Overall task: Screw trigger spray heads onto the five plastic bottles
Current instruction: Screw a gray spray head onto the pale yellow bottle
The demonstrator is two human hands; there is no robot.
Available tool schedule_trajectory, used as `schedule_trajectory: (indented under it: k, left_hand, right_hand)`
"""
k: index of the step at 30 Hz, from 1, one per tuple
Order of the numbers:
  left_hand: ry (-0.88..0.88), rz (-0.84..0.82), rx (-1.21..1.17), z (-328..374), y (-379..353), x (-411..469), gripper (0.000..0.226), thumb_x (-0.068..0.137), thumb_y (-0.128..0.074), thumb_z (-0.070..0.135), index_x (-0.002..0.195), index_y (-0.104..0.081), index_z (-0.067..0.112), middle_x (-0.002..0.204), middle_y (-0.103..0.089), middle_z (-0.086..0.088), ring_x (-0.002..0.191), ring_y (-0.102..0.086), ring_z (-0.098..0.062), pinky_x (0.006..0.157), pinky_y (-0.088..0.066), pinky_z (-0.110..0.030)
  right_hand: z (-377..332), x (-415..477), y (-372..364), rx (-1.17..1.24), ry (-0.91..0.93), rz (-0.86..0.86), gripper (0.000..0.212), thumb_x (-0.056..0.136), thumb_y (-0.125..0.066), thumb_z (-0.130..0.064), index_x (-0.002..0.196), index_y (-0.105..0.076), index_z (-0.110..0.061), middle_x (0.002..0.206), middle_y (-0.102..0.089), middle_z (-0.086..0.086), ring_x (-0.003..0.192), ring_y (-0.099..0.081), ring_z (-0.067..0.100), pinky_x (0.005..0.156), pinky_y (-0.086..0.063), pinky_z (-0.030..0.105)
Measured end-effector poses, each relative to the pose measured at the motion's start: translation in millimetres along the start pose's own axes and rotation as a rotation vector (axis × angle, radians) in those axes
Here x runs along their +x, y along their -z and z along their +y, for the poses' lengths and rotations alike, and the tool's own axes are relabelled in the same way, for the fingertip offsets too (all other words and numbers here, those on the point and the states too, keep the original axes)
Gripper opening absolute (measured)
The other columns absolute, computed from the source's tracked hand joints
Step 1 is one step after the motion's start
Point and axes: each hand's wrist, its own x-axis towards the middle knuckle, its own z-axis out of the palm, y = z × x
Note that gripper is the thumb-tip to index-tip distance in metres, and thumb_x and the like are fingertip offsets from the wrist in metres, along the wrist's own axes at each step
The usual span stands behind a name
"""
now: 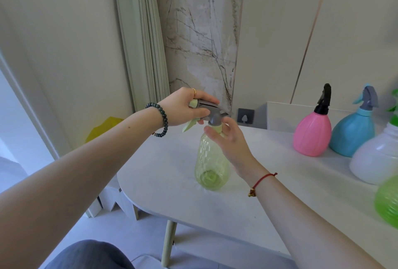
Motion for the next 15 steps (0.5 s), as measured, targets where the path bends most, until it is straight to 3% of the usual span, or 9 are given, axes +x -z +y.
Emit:
schedule_trajectory:
  k: [2, 4, 7, 10, 15]
  left_hand:
    - [0.002, -0.002, -0.014, -0.3, -0.2, 0.1, 0.027, 0.086, -0.056, 0.011, 0.106, -0.059, 0.029, 0.079, -0.064, 0.015, 0.059, -0.062, 0.005, 0.047, -0.040, -0.003]
    - [-0.001, -0.004, -0.021, -0.5, -0.3, 0.3, 0.027, 0.086, -0.056, 0.011, 0.106, -0.059, 0.029, 0.080, -0.064, 0.015, 0.059, -0.062, 0.005, 0.047, -0.040, -0.004]
    - [-0.002, -0.004, -0.018, -1.3, -0.2, 0.9, 0.027, 0.085, -0.056, 0.011, 0.105, -0.059, 0.030, 0.082, -0.064, 0.015, 0.059, -0.063, 0.004, 0.048, -0.041, -0.004]
    - [-0.004, -0.005, -0.021, -2.6, -0.6, 1.1, 0.027, 0.085, -0.057, 0.011, 0.104, -0.059, 0.030, 0.082, -0.064, 0.015, 0.059, -0.063, 0.003, 0.049, -0.041, -0.004]
    - [-0.005, -0.002, -0.009, -4.3, -0.4, 1.9, 0.027, 0.085, -0.056, 0.012, 0.104, -0.059, 0.030, 0.078, -0.065, 0.012, 0.059, -0.062, 0.004, 0.048, -0.040, -0.003]
  right_hand:
    - [-0.5, -0.6, 3.1, 0.019, -0.007, -0.080, 0.005, 0.084, -0.059, -0.032, 0.089, -0.059, -0.033, 0.094, -0.062, -0.014, 0.100, -0.056, 0.004, 0.083, -0.038, 0.021]
    - [1.3, 1.2, 3.1, 0.002, 0.008, -0.063, 0.009, 0.088, -0.057, -0.026, 0.092, -0.062, -0.032, 0.099, -0.064, -0.012, 0.103, -0.057, 0.006, 0.088, -0.039, 0.023]
    - [0.5, 3.6, -1.0, -0.025, 0.006, 0.042, 0.011, 0.080, -0.067, -0.020, 0.089, -0.061, -0.023, 0.096, -0.066, -0.008, 0.096, -0.059, 0.001, 0.080, -0.041, 0.021]
    - [0.3, 3.6, 0.4, -0.066, 0.009, 0.005, 0.018, 0.079, -0.069, -0.023, 0.093, -0.060, -0.018, 0.098, -0.065, -0.006, 0.092, -0.058, -0.003, 0.077, -0.041, 0.020]
    - [1.3, 2.2, 4.7, -0.051, -0.010, -0.097, 0.013, 0.091, -0.050, -0.032, 0.098, -0.061, -0.033, 0.106, -0.062, -0.011, 0.108, -0.054, 0.006, 0.087, -0.038, 0.021]
